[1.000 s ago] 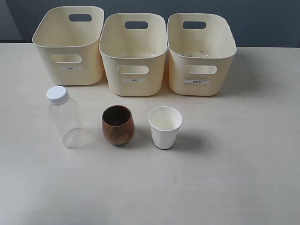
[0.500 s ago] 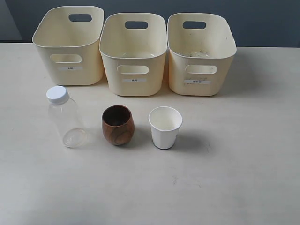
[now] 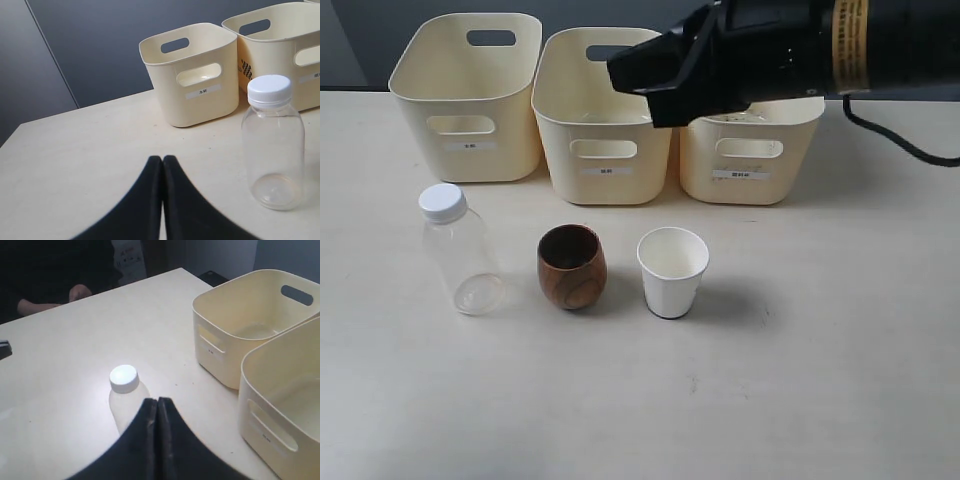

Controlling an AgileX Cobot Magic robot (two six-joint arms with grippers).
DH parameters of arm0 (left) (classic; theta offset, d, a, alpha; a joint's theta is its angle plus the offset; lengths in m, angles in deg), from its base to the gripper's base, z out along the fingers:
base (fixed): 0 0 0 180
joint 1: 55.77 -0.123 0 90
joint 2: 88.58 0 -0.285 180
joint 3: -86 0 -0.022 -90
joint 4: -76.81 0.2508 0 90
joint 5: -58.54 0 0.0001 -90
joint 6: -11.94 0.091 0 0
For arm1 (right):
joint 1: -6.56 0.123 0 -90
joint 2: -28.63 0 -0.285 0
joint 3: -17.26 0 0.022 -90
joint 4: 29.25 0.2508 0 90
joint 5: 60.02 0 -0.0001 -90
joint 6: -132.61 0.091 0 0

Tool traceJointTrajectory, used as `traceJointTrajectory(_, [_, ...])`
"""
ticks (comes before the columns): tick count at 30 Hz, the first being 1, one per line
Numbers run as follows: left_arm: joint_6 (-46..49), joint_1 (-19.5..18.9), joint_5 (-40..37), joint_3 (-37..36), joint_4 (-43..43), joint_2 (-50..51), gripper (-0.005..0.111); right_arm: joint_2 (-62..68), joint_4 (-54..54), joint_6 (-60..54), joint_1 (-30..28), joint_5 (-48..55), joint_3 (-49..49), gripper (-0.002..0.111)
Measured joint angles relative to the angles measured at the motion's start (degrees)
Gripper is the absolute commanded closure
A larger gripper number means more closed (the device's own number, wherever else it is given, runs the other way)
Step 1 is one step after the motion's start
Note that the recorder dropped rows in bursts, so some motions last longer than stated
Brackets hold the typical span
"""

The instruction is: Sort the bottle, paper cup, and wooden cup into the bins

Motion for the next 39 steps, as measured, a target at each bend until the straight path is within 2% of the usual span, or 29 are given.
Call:
traceJointTrajectory(18, [0.0, 0.0, 0.0, 0.0, 0.0, 0.0, 0.107, 0.5, 0.0, -5.9, 0.4, 9.0, 13.3, 0.109])
traceJointTrajectory(22, [0.0, 0.0, 0.0, 0.0, 0.0, 0.0, 0.107, 0.5, 0.1, -6.2, 0.5, 14.1, 13.6, 0.109])
traceJointTrajectory(30, [0.0, 0.0, 0.0, 0.0, 0.0, 0.0, 0.107, 0.5, 0.1, -6.2, 1.2, 15.5, 14.5, 0.109])
traceJointTrajectory(35, [0.0, 0.0, 0.0, 0.0, 0.0, 0.0, 0.107, 0.5, 0.0, -10.0, 8.0, 35.8, 16.8, 0.109])
traceJointTrajectory(39, [0.0, 0.0, 0.0, 0.0, 0.0, 0.0, 0.107, 0.5, 2.7, -17.7, 14.0, 46.8, 16.7, 0.109])
